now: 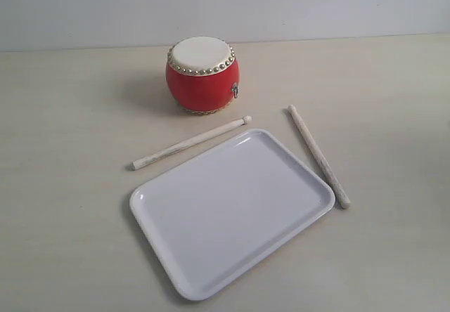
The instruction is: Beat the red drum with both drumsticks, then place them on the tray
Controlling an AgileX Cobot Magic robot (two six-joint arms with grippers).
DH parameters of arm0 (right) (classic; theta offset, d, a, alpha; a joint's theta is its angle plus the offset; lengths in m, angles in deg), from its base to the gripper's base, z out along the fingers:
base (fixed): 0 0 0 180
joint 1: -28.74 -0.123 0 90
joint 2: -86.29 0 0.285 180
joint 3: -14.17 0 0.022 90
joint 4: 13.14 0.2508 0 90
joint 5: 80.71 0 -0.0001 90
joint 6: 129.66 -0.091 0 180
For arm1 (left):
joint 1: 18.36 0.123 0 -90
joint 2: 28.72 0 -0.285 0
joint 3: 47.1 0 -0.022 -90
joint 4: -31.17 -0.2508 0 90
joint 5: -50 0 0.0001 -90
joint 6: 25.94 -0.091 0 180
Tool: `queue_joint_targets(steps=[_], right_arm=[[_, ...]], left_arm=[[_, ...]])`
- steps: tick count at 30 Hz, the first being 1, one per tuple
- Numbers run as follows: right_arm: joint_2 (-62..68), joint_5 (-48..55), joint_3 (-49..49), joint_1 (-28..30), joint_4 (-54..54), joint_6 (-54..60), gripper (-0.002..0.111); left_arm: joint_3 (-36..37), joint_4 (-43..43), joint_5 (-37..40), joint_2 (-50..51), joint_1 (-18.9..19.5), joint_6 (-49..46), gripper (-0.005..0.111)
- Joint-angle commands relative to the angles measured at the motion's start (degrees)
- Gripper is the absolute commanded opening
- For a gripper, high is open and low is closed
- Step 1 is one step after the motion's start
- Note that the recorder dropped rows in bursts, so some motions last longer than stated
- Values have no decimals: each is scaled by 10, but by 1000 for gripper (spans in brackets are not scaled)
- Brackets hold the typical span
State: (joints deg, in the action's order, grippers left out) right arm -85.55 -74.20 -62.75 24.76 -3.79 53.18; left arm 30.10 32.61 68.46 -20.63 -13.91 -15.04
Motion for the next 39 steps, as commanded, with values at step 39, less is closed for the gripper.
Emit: queue_joint_targets(steps=[39], right_arm=[[-4,-2,-3,3,-3,0,0]], left_arm=[[0,-56,-4,-3,0,-81,0]])
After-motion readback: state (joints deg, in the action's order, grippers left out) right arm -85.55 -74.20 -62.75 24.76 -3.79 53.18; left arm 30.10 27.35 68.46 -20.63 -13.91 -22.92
